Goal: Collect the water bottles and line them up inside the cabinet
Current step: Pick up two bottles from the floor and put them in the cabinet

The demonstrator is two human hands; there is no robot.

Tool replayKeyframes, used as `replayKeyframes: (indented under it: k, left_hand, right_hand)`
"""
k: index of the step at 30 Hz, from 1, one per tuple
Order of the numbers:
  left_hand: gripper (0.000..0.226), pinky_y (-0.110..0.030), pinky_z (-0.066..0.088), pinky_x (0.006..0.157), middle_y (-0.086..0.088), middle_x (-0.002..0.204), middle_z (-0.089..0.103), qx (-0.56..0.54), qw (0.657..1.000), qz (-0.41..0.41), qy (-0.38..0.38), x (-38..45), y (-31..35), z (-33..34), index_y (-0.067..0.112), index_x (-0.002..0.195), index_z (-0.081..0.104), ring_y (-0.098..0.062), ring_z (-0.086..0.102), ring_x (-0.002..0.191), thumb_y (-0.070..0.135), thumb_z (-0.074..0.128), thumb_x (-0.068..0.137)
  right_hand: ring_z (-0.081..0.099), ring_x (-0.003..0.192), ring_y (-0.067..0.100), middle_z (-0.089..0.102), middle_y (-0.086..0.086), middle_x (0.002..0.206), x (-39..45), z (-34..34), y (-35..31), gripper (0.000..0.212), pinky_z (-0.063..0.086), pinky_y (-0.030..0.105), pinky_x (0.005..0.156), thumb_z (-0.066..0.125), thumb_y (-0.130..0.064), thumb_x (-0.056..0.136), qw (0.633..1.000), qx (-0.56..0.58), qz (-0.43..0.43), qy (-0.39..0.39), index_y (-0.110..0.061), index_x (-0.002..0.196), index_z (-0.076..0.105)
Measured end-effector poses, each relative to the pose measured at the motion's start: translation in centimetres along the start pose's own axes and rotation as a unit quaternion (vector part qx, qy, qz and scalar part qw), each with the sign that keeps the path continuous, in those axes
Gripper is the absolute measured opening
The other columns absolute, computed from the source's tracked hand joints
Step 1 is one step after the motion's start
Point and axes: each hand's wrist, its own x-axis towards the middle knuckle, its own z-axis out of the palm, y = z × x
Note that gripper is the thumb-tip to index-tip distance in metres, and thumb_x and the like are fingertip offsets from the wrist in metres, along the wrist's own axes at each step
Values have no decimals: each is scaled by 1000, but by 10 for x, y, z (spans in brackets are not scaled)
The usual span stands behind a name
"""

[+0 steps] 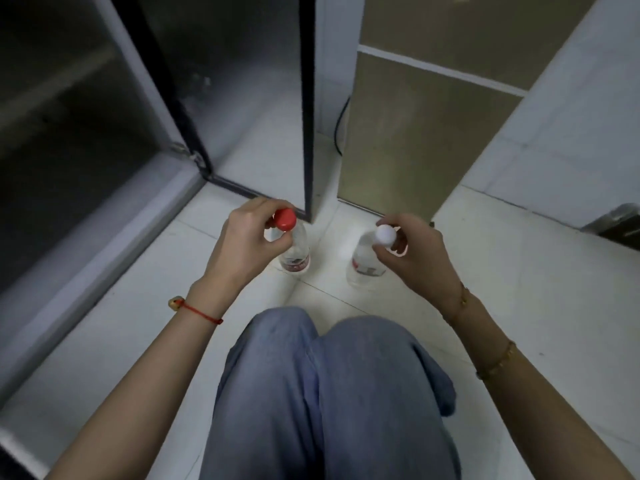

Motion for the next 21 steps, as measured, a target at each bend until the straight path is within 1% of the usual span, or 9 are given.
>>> replayKeyframes:
  k: [2, 5, 6, 8, 11, 15, 17, 19, 21]
  left_hand:
    - [32, -7, 40, 74, 10, 96, 64, 11, 999, -39, 33, -14, -15, -29, 19, 108, 67, -5, 53, 77, 14, 70, 77]
    - [35, -7, 40, 74, 9, 95, 63, 39, 993, -82, 80, -37, -36, -70, 18, 111, 67, -7, 54, 77, 13, 70, 76]
    - [36, -11, 43, 74, 8, 95, 64, 45, 990, -96, 95, -45, -43, -83, 18, 111, 67, -8, 55, 78, 12, 71, 76]
    - [36, -20, 48, 76, 5, 97, 66, 58, 983, -123, 123, -62, -55, -111, 18, 111, 67, -11, 57, 81, 12, 70, 76]
    - [35, -25, 50, 77, 2, 99, 67, 78, 972, -150, 166, -88, -71, -149, 16, 110, 68, -13, 58, 83, 11, 70, 76]
    - [35, -10, 41, 74, 2, 98, 67, 111, 949, -208, 208, -120, -92, -198, 17, 110, 69, -8, 55, 79, 12, 70, 76]
    - [35, -9, 39, 73, 2, 97, 67, 122, 939, -236, 218, -135, -104, -219, 17, 109, 70, -10, 57, 80, 11, 71, 75]
    - [36, -16, 44, 76, 1, 98, 68, 135, 929, -253, 233, -149, -119, -235, 16, 108, 70, -14, 61, 83, 10, 71, 73]
    - [37, -26, 50, 79, 1, 98, 68, 147, 921, -269, 241, -161, -134, -248, 18, 110, 70, -15, 63, 85, 13, 71, 73]
  right_hand:
    - [51, 68, 3, 61, -2, 90, 21, 17, -27, 23, 39, 8, 65, 72, -8, 77, 999, 6, -45, -25, -12, 97, 62]
    - [54, 69, 12, 63, 1, 91, 47, 46, -70, 23, 44, 17, 67, 72, -9, 76, 994, 25, -92, -62, -13, 97, 63]
    - [54, 68, 12, 63, 0, 91, 54, 56, -84, 23, 44, 16, 66, 72, -10, 76, 991, 36, -109, -74, -13, 96, 63]
    - [54, 68, 10, 60, -2, 89, 68, 77, -113, 22, 40, 10, 66, 71, -10, 76, 984, 53, -140, -96, -14, 95, 63]
    - [54, 71, 4, 58, -5, 89, 85, 105, -159, 21, 37, 5, 67, 69, -12, 76, 972, 66, -176, -141, -17, 95, 61]
    - [55, 73, 1, 58, -5, 88, 101, 139, -221, 21, 38, 6, 66, 69, -12, 75, 953, 77, -223, -188, -16, 95, 62]
    - [55, 72, 0, 58, -7, 85, 107, 158, -249, 21, 38, 5, 65, 69, -12, 74, 945, 76, -252, -195, -16, 94, 62]
    - [56, 70, 4, 60, -6, 86, 114, 181, -272, 22, 40, 9, 65, 70, -13, 75, 934, 80, -279, -207, -17, 95, 63]
    - [56, 69, 9, 62, -3, 88, 120, 206, -293, 22, 44, 17, 66, 70, -14, 75, 924, 90, -300, -221, -15, 96, 64]
